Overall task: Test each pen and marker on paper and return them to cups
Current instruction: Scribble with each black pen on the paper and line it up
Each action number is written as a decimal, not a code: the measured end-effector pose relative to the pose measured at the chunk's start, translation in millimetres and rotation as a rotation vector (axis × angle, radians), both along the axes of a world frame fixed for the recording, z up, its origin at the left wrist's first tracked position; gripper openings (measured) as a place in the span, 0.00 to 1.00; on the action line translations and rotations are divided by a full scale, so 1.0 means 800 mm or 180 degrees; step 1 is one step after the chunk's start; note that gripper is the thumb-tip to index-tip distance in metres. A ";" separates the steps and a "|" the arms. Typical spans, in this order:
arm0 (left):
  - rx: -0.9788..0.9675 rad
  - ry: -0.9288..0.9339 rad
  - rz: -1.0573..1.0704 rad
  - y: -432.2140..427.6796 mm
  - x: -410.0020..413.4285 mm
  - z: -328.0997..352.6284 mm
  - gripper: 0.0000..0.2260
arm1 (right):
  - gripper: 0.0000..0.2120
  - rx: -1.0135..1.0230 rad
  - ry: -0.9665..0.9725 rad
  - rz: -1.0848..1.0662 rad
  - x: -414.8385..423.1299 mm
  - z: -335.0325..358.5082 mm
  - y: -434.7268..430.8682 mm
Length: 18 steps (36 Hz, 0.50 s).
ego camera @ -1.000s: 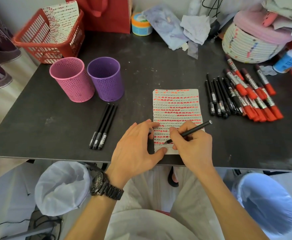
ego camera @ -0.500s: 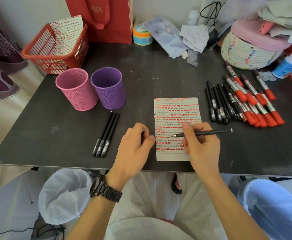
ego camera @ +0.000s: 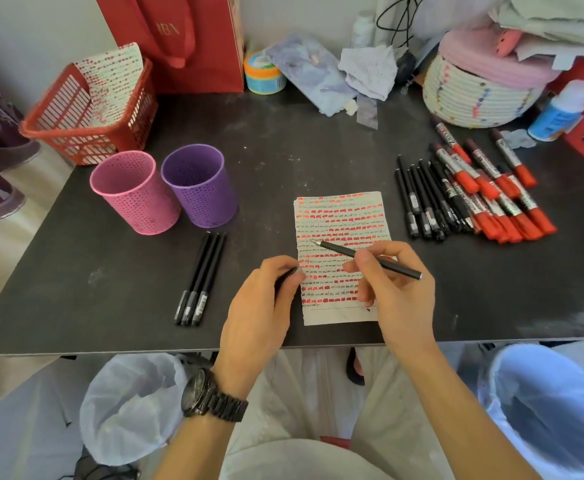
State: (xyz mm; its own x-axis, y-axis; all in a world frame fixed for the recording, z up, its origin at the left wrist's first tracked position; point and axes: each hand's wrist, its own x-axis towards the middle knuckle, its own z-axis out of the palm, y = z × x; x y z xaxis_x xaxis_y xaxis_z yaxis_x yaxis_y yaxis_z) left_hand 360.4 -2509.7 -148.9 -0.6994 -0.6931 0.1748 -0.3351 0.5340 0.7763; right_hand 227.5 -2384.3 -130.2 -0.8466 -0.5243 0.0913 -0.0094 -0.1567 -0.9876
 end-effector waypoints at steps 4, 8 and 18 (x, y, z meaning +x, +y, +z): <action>-0.0279 0.0304 0.0042 -0.002 0.001 0.003 0.06 | 0.05 -0.0204 -0.0272 0.0009 0.000 0.004 0.000; -0.0372 0.0424 0.0103 -0.006 0.001 0.007 0.07 | 0.08 -0.0274 -0.0436 0.0049 -0.002 0.002 0.000; -0.0336 0.0373 -0.0026 -0.004 0.002 0.008 0.07 | 0.05 -0.0136 -0.0348 0.0131 -0.002 -0.002 0.003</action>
